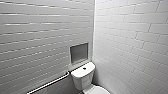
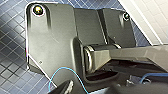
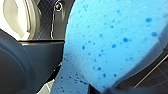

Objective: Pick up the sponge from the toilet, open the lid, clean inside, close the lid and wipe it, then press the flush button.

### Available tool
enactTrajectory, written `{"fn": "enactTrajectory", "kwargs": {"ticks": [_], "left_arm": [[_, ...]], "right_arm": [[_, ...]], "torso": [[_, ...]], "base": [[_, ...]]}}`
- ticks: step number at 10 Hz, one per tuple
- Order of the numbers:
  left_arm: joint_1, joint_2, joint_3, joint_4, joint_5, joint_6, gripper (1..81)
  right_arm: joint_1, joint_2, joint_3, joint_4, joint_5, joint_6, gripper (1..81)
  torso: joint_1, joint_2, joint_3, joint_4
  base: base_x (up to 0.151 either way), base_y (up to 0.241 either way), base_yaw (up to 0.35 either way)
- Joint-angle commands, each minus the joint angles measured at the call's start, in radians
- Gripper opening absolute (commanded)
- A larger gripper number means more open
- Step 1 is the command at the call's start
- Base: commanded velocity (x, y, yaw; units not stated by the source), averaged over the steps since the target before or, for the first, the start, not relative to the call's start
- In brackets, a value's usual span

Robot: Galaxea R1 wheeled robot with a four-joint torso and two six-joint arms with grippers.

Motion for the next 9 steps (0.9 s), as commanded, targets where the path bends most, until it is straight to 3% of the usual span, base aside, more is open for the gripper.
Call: {"fn": "enactTrajectory", "kwargs": {"ticks": [1,3,9], "left_arm": [[-0.045,-0.009,0.014,-0.005,0.047,-0.001,81.1],[-0.045,-0.009,0.014,-0.005,0.045,-0.001,81.1],[-0.045,-0.012,0.014,-0.005,0.034,-0.001,81.1]], "right_arm": [[0.037,-0.008,0.018,0.013,-0.06,-0.004,1.0],[0.033,-0.009,0.016,0.013,-0.06,-0.004,1.0],[0.032,-0.009,0.015,0.015,-0.06,-0.004,1.0]], "torso": [[0.0,0.0,0.0,0.0],[0.0,0.0,0.0,0.0],[-0.002,0.0,0.0,0.0]], "base": [[0.0,0.0,0.0],[0.0,0.0,0.0],[0.084,0.0,0.0]]}}
